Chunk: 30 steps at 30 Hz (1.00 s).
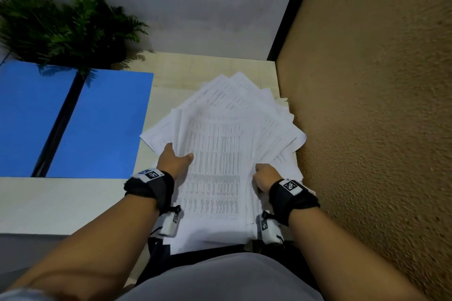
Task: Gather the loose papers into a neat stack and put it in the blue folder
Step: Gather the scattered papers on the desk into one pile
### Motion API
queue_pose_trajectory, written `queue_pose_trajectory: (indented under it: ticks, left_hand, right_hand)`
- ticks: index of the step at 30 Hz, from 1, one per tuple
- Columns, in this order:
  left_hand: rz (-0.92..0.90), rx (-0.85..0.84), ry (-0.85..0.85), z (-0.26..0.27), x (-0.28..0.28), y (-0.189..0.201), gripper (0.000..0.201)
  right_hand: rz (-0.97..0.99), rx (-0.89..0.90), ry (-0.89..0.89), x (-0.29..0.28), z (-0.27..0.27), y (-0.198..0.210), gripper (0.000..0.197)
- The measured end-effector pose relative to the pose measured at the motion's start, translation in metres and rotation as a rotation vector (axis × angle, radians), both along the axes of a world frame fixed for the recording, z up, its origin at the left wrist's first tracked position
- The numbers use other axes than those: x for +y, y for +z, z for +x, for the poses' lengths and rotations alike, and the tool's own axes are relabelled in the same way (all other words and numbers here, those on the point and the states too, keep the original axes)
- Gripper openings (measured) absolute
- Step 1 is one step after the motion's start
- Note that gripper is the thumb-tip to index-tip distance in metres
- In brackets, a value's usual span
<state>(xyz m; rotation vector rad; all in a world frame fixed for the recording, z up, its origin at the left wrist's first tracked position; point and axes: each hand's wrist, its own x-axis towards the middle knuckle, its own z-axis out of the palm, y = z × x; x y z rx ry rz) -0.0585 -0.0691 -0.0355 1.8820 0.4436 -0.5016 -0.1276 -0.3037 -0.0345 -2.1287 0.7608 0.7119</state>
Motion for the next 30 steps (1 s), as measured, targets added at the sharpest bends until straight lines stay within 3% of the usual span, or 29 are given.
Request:
queue_pose_trajectory:
  ticks: [2,5,8,11,14,17,19,20,26,27,29,30]
  left_hand:
    - [-0.072,0.076,0.000,0.001,-0.004,-0.007,0.045]
    - [-0.080,0.128,-0.050,0.005,-0.009,-0.011,0.042]
    - [0.012,-0.019,-0.036,0.020,-0.012,-0.002,0.039]
    - [0.200,-0.160,-0.116,0.050,-0.012,0.015,0.037]
    - [0.325,-0.155,-0.271,0.079,-0.012,0.022,0.046]
    - [0.380,-0.068,-0.426,0.088,-0.016,0.023,0.041]
    - [0.308,-0.018,-0.450,0.088,-0.019,0.021,0.034]
    - [0.260,0.014,-0.449,0.086,-0.020,0.019,0.035]
    - [-0.089,0.165,-0.291,0.068,-0.021,0.010,0.043]
    - [-0.121,0.164,-0.306,0.064,-0.021,0.017,0.049]
    - [-0.124,0.207,-0.334,0.063,-0.018,0.015,0.081]
    - [-0.144,0.223,-0.360,0.061,-0.017,0.014,0.084]
  right_hand:
    - [0.002,0.016,0.052,0.001,0.000,0.001,0.026]
    - [0.004,-0.017,0.017,0.003,-0.001,-0.001,0.034]
    - [-0.031,-0.174,-0.259,-0.005,-0.004,-0.001,0.030]
    - [-0.064,-0.255,-0.579,-0.020,-0.007,-0.002,0.044]
    - [0.135,-0.264,-0.758,-0.025,-0.003,-0.009,0.058]
    - [0.386,-0.341,-0.889,-0.028,0.002,-0.014,0.041]
    - [0.345,-0.336,-0.824,-0.029,0.007,-0.013,0.010]
    - [0.318,-0.341,-0.795,-0.030,0.009,-0.013,0.005]
    - [0.247,-0.256,-0.633,-0.035,0.022,-0.013,0.018]
    - [0.234,-0.231,-0.626,-0.036,0.023,-0.010,0.016]
    - [0.200,-0.192,-0.566,-0.039,0.026,-0.004,0.030]
    - [0.214,-0.167,-0.506,-0.037,0.026,-0.001,0.035]
